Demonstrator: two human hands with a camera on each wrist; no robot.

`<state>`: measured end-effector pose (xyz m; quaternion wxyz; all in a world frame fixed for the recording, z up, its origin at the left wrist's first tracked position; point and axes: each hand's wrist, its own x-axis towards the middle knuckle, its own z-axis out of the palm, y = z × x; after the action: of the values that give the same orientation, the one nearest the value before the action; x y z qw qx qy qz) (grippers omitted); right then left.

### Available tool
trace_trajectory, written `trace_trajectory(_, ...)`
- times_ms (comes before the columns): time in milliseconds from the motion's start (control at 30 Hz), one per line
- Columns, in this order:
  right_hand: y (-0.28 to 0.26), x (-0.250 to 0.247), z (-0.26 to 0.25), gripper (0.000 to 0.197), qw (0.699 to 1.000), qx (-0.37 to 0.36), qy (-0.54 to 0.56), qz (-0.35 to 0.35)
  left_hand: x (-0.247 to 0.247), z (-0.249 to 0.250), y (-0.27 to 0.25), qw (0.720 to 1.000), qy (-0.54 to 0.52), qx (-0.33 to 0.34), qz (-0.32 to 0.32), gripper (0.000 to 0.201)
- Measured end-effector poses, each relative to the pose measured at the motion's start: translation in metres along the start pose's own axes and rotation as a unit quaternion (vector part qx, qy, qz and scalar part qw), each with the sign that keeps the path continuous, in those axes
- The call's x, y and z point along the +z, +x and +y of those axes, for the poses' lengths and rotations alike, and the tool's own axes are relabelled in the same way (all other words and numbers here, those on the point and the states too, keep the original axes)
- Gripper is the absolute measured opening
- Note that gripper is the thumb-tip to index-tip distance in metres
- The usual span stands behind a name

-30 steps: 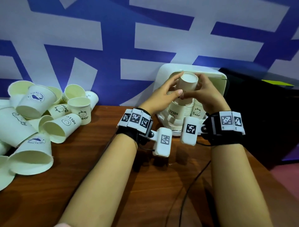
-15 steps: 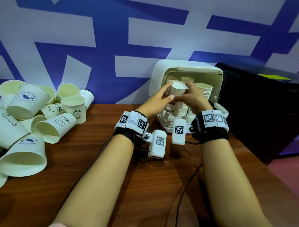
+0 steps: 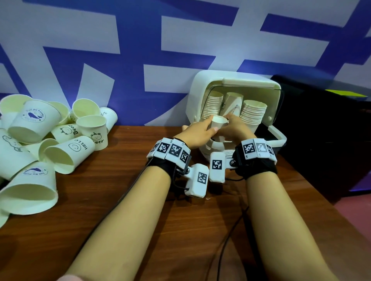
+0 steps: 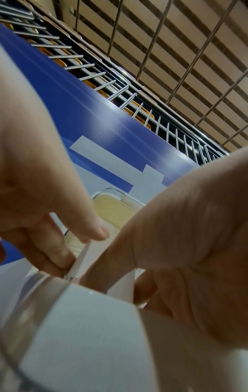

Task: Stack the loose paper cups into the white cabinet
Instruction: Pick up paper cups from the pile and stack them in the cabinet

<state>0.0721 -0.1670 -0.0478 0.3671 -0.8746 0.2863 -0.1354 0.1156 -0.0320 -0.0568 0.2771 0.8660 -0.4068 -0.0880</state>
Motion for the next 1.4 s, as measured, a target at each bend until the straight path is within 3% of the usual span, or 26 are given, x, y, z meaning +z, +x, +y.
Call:
trace_trajectory(300,-0.005,-0.001,0.001,0.062,1.000,-0.011,0.011,-0.013,0.007,0.001,0.004,1.000,-0.005,-0.003,-0.009,0.058)
trace_trajectory(400,-0.006,-0.003,-0.002,0.047,0.999,-0.019,0.030,-0.030,0.006,-0.001,0.006,0.999,-0.053,0.001,-0.002,0.057)
trace_trajectory(500,-0.007,-0.006,-0.008,0.058,0.997,-0.017,0.072,0.008,0.002,-0.002,0.006,0.990,-0.143,0.007,0.019,0.059)
trace_trajectory(633,-0.006,-0.013,-0.026,0.067,0.990,-0.041,0.102,0.092,-0.013,0.003,0.004,0.977,-0.192,-0.001,0.094,0.048)
trace_trajectory(767,-0.014,-0.020,-0.043,0.029,0.975,-0.088,0.158,0.132,-0.038,0.002,-0.005,0.966,-0.229,0.005,0.121,0.031)
trace_trajectory(967,-0.050,-0.019,-0.075,0.025,0.945,-0.153,0.287,0.031,-0.081,0.006,-0.053,0.975,-0.185,-0.008,0.122,0.028)
trace_trajectory(1200,-0.103,0.021,-0.117,0.019,0.939,-0.255,0.226,-0.043,-0.123,-0.019,-0.137,0.983,-0.126,-0.059,0.123,0.025)
trace_trajectory(1400,-0.138,0.071,-0.157,0.032,0.930,-0.264,0.205,-0.153,-0.156,-0.064,-0.197,0.968,-0.141,-0.124,0.164,0.027)
